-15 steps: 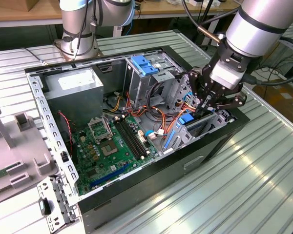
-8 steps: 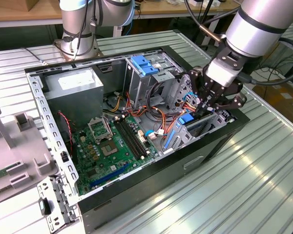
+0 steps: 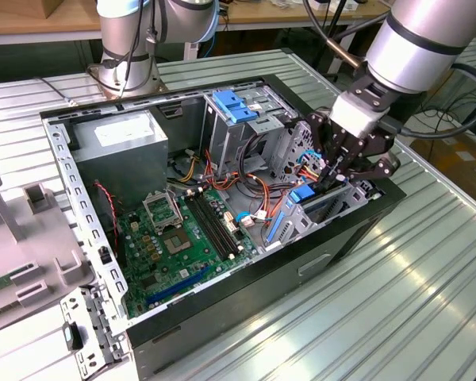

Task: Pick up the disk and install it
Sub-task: 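Insert the first disk wire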

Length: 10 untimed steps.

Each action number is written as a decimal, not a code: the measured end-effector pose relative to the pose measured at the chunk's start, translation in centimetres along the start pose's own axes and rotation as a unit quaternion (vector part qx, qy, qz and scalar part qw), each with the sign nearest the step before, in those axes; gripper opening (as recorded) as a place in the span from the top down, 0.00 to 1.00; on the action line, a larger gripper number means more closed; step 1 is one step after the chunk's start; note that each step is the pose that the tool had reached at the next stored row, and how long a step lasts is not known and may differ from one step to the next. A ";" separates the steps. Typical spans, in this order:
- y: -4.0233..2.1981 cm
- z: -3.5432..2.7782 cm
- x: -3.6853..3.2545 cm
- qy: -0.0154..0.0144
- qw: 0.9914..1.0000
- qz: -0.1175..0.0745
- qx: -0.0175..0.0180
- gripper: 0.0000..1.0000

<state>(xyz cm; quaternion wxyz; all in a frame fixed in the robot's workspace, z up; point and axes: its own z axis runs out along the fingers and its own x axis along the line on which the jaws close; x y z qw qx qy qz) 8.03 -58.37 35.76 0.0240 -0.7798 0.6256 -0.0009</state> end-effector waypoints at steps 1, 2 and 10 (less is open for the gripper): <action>0.00 0.01 0.00 0.000 1.000 0.005 0.000 0.83; 0.00 0.01 0.00 0.000 1.000 0.009 0.000 0.83; 0.00 0.07 0.00 0.001 0.999 0.032 0.001 0.83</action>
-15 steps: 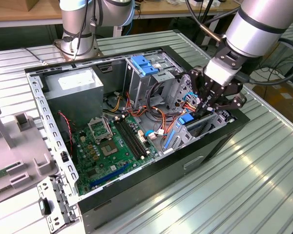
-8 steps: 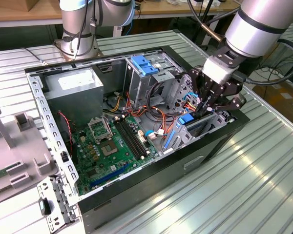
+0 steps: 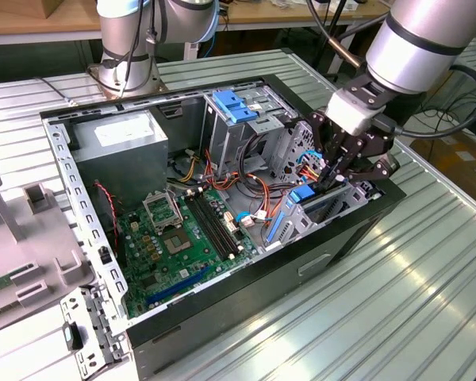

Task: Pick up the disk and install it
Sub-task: 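Insert the first disk wire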

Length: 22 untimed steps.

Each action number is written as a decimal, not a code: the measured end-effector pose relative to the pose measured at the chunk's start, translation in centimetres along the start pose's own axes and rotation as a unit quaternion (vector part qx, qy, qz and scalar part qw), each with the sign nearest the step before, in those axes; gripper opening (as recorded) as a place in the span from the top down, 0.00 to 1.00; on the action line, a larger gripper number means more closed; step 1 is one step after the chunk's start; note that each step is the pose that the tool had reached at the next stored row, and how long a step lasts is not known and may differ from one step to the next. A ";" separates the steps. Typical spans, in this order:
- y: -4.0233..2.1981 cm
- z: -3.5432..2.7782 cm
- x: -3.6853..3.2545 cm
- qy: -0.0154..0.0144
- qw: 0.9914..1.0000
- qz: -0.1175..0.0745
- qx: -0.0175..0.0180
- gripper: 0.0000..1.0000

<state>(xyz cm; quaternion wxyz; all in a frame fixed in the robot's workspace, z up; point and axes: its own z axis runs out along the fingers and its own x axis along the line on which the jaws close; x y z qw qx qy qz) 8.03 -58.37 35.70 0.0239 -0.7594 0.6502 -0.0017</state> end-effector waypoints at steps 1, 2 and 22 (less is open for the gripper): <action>0.00 0.01 0.00 0.000 1.000 0.004 0.000 0.83; 0.00 0.04 0.00 0.000 1.000 0.010 0.000 0.83; -0.22 0.22 -0.27 0.002 0.998 0.064 0.002 0.83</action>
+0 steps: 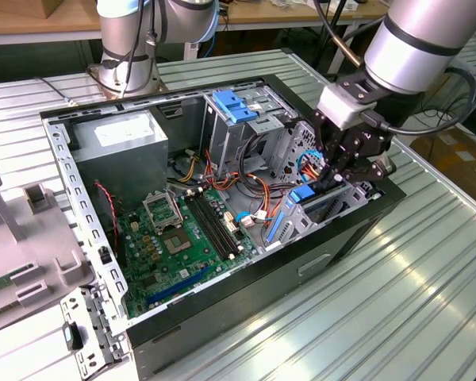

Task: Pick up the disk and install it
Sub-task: 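Insert the first disk wire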

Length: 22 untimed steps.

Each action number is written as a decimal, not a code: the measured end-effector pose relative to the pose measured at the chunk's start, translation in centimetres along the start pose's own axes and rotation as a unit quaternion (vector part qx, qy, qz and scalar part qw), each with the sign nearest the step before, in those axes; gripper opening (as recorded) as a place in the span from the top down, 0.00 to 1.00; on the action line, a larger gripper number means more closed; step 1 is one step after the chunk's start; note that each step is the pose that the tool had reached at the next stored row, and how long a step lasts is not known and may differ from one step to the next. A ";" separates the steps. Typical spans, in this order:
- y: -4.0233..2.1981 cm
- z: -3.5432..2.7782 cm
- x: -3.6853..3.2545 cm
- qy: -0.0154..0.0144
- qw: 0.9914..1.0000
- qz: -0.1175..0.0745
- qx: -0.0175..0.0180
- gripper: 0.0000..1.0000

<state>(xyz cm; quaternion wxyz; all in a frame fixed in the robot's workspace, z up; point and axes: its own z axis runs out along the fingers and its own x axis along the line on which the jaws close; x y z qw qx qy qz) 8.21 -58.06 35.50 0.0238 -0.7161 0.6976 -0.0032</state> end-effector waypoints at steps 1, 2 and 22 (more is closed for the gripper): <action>0.00 0.00 -0.07 0.000 1.000 0.000 0.000 0.83; -0.01 0.00 -0.14 0.000 1.000 0.000 0.000 0.83; -0.07 0.07 -1.70 0.000 1.000 0.000 0.000 0.83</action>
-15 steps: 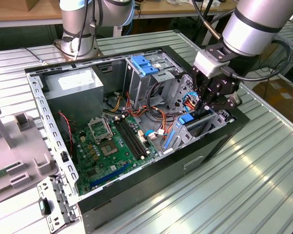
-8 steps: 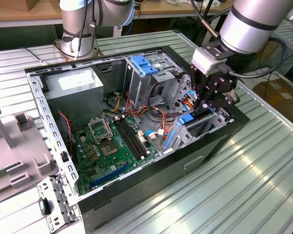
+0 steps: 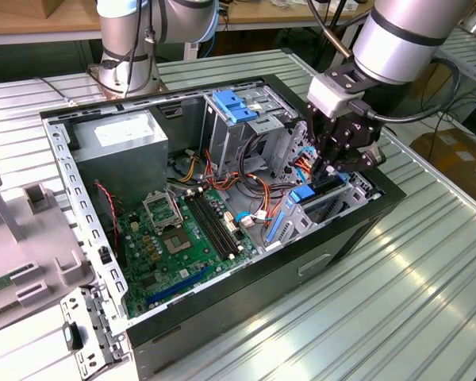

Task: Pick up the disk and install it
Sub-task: 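Insert the first disk wire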

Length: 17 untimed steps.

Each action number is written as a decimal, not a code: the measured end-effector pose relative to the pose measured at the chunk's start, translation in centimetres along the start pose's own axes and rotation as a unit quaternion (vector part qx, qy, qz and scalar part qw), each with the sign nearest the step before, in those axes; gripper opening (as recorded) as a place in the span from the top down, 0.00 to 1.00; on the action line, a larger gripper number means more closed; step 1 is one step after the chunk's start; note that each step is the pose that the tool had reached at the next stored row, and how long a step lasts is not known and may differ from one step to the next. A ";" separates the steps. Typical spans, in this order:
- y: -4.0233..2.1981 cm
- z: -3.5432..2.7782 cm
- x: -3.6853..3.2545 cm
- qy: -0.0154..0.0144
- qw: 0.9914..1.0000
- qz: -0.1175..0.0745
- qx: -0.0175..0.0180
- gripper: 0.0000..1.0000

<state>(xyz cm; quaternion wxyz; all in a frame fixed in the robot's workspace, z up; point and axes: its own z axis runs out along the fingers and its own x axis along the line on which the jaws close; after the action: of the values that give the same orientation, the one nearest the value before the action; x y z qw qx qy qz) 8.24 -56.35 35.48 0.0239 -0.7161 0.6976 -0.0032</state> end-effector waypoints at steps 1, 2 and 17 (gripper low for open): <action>-0.05 0.01 -0.12 0.000 1.000 0.000 0.000 0.83; -0.18 0.03 -0.17 0.000 1.000 0.000 0.000 0.83; -2.26 0.32 0.96 -0.016 1.000 0.001 -0.001 0.83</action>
<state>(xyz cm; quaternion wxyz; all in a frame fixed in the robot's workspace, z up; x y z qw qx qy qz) 10.53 -57.25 35.22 0.0341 -0.7156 0.6976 0.0092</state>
